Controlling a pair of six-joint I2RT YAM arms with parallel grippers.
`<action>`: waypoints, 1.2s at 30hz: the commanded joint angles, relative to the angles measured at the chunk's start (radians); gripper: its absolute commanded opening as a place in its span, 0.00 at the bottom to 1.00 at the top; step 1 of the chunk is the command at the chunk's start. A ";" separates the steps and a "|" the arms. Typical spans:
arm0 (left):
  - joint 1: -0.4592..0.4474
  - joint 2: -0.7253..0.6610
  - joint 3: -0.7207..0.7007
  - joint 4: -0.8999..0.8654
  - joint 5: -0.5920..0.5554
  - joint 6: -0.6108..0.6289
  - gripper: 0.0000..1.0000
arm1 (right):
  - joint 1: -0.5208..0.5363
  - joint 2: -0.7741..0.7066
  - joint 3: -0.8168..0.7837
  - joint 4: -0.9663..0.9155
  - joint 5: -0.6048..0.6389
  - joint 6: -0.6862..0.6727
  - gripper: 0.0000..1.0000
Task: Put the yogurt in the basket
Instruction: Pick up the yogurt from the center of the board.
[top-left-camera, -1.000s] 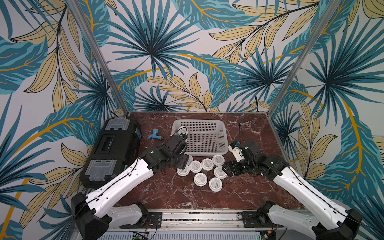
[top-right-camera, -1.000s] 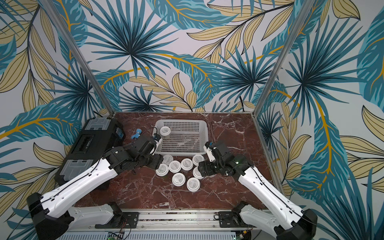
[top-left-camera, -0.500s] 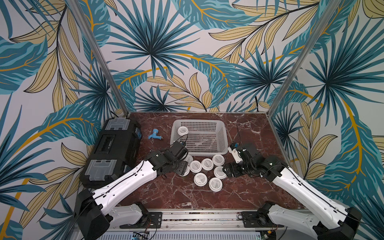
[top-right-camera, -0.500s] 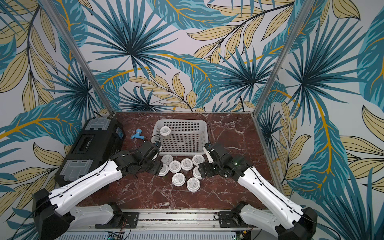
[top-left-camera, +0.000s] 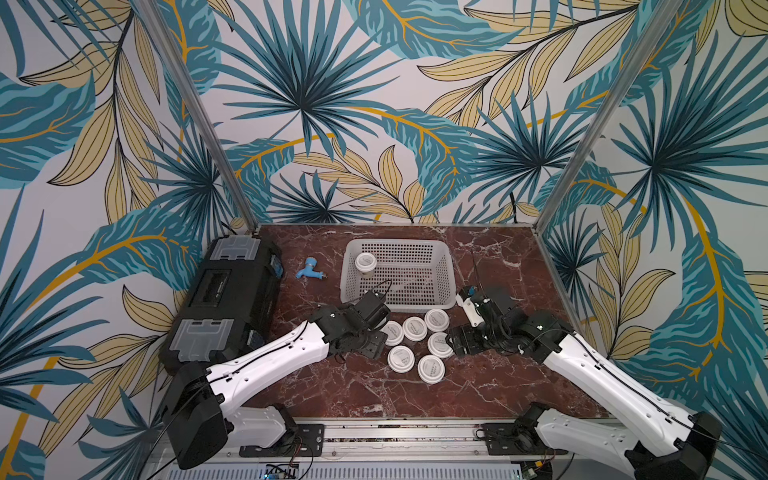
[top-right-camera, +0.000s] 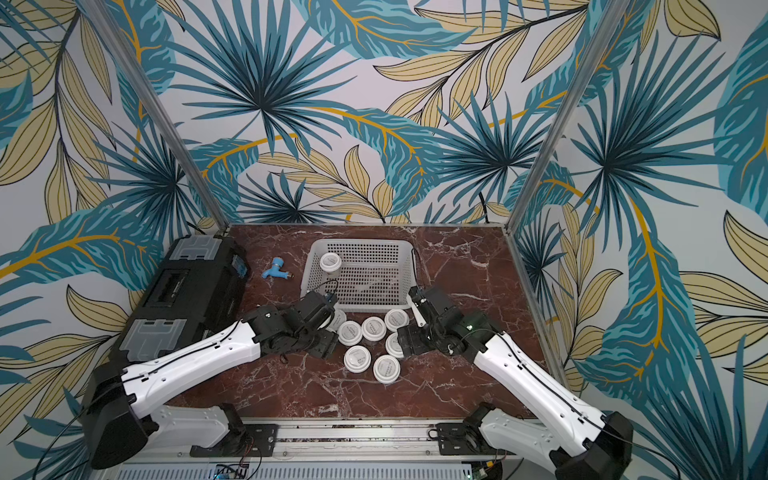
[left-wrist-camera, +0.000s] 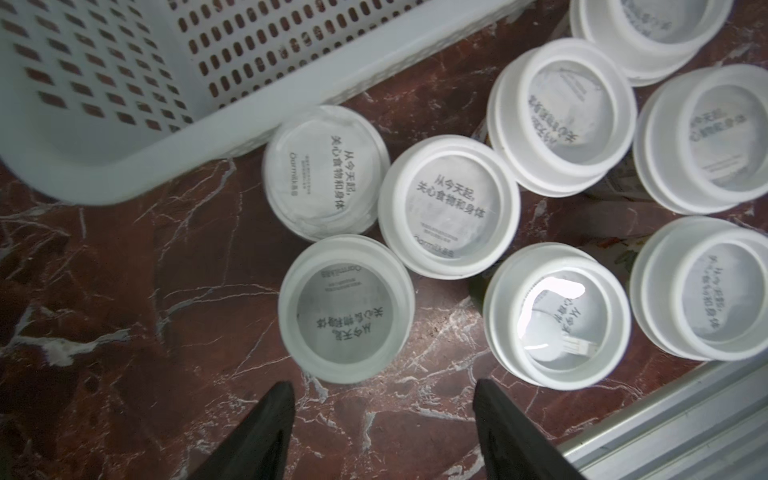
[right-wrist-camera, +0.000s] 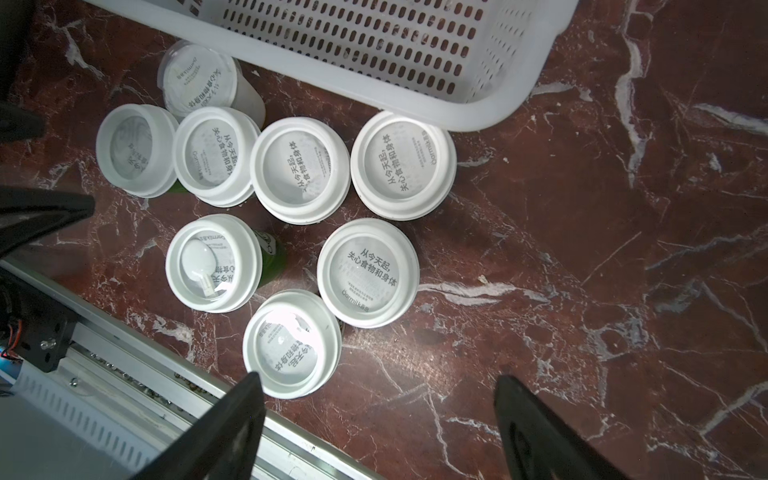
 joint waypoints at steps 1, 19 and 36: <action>-0.050 0.037 0.062 0.027 0.009 -0.026 0.72 | 0.005 -0.037 0.006 -0.032 0.102 -0.001 0.91; -0.181 0.182 0.150 0.067 0.009 -0.070 0.73 | 0.001 -0.059 0.006 -0.052 0.243 0.005 0.98; -0.197 0.265 0.156 0.085 0.051 -0.072 0.77 | 0.001 -0.056 0.006 -0.053 0.235 -0.010 1.00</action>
